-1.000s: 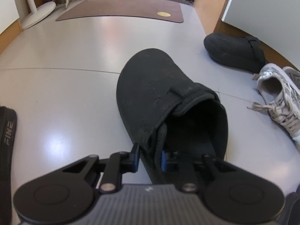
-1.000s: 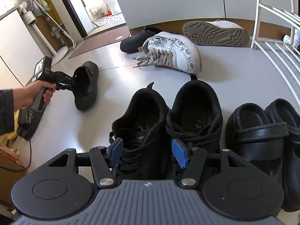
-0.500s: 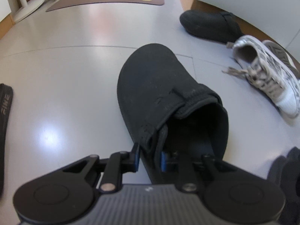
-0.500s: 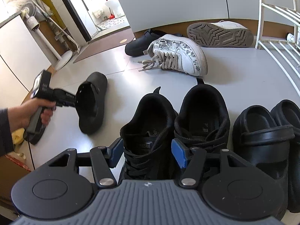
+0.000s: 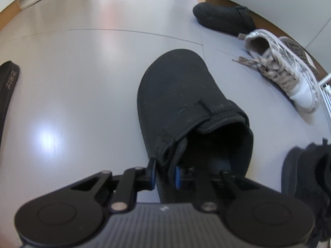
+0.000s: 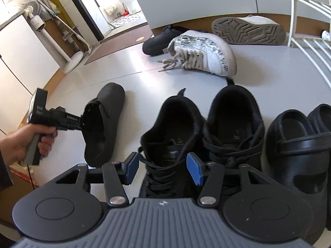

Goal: Organize scattered shoes

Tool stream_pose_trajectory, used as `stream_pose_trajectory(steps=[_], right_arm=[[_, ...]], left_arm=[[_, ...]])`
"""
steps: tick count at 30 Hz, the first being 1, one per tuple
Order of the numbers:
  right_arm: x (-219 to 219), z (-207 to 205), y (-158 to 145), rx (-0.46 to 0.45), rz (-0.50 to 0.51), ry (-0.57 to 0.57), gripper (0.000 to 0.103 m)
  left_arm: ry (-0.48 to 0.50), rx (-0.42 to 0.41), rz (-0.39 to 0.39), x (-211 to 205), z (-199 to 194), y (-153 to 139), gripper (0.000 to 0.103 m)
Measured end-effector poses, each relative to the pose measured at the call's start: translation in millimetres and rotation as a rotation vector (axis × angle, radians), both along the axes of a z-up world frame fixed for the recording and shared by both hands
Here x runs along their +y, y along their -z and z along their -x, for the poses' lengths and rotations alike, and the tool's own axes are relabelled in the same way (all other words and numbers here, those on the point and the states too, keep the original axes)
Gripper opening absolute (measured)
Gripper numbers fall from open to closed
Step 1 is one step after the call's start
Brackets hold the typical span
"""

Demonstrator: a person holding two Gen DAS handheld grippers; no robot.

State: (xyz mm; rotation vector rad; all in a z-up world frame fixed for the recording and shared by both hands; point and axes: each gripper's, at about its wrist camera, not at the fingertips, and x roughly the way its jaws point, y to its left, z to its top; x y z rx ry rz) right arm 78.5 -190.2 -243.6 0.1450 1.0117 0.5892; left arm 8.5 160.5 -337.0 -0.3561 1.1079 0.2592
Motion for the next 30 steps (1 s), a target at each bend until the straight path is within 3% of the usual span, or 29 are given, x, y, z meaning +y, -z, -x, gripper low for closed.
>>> stream_pose_trajectory(steps=[11,18,30], right_arm=[[6,4,4,0.019,0.007,-0.03,0.057],[11,5,6,0.025,0.014,-0.044,0.057],[21,8,3,0.021,0.007,-0.074,0.057]], left_arm=[[0.026,0.032,0.049,-24,33,0,0.022],[0.027,0.011,0.14,-36,37,-1,0.027],[0.158,-0.045,0.107,-62,50,-26,0.028]])
